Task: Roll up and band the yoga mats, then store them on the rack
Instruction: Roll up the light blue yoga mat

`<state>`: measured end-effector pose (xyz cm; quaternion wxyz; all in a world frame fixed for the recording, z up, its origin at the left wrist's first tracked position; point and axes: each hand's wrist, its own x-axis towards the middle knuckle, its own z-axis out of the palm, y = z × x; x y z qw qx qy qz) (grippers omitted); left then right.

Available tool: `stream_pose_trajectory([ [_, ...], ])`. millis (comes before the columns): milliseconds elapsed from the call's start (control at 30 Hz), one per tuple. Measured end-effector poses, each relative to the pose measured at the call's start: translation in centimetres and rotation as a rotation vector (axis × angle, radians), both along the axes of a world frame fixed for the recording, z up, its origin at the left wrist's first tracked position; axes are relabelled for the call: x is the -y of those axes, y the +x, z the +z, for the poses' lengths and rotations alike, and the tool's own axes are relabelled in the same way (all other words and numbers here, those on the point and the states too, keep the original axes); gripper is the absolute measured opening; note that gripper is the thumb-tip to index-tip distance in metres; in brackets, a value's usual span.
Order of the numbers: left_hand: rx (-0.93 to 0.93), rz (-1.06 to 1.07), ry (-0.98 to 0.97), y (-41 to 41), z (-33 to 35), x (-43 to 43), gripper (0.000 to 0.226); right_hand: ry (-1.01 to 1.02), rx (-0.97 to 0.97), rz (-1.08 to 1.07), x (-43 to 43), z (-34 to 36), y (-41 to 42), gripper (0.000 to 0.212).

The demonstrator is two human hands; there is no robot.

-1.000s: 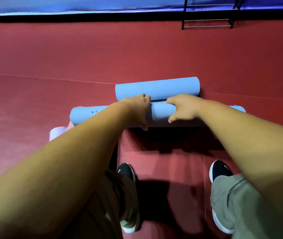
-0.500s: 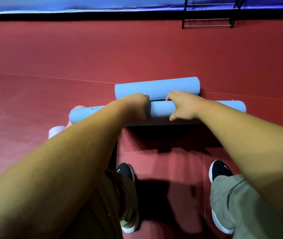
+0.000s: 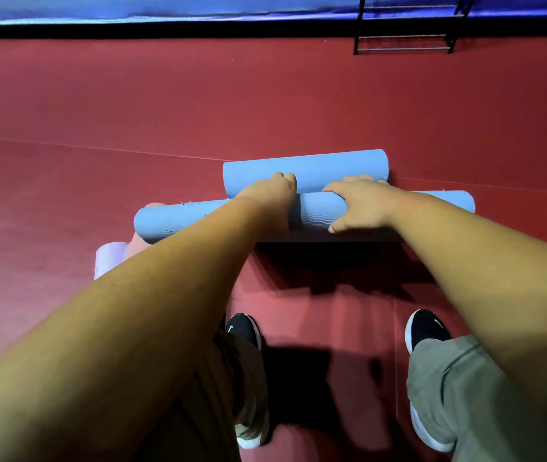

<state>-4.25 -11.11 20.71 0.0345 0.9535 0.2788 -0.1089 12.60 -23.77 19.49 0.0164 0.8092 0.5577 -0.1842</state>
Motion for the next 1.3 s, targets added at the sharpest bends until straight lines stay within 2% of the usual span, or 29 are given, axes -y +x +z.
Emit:
stream_pose_trajectory([
  [67,0.003,0.023,-0.04,0.0,0.2,0.1,0.048,0.002,0.063,-0.007,0.0,-0.1,-0.4,0.098],
  [100,0.003,0.029,-0.052,0.0,0.2,0.1,0.047,0.028,0.06,-0.015,0.0,-0.2,-0.4,0.097],
  [200,-0.003,0.032,-0.073,0.0,0.4,-0.1,0.046,0.095,-0.028,-0.029,0.0,-0.3,-0.1,0.079],
  [333,-0.028,0.001,-0.058,-0.1,0.1,-0.5,0.047,0.109,-0.042,-0.007,0.0,0.0,0.2,0.064],
  [400,-0.075,-0.042,0.056,-0.1,-0.2,-0.7,0.058,0.109,-0.039,-0.01,0.1,0.0,0.3,0.06],
  [467,-0.147,-0.062,0.188,0.0,-0.6,-0.8,0.079,0.103,-0.044,-0.017,0.2,0.0,0.3,0.057],
  [533,-0.162,-0.033,0.22,0.2,-0.7,-0.7,0.087,0.097,-0.047,-0.021,0.3,0.0,0.2,0.057],
  [633,-0.077,-0.028,0.154,0.6,-0.8,-0.9,0.062,0.064,-0.03,-0.031,0.2,0.1,0.1,0.063],
  [800,0.005,-0.022,-0.006,0.7,-0.4,-1.4,0.037,-0.001,0.093,-0.028,0.2,0.0,-0.5,0.098],
  [867,0.005,-0.007,-0.064,0.7,-0.4,-1.4,0.04,0.013,0.111,-0.016,0.2,-0.2,-1.0,0.1],
  [967,-0.004,0.006,-0.1,0.7,-0.7,-1.6,0.05,0.021,0.081,-0.024,0.1,-0.1,-1.2,0.083],
  [1033,-0.028,-0.017,-0.041,0.5,-0.9,-1.5,0.058,0.021,0.03,-0.023,0.1,0.1,-1.0,0.074],
  [1167,-0.085,-0.094,0.109,-0.1,-1.0,-1.4,0.091,0.02,-0.058,-0.042,0.1,0.1,-0.7,0.06],
  [1300,-0.024,-0.073,0.015,0.2,-0.5,-1.9,0.068,-0.003,-0.039,-0.039,-0.1,0.0,-0.5,0.08],
])
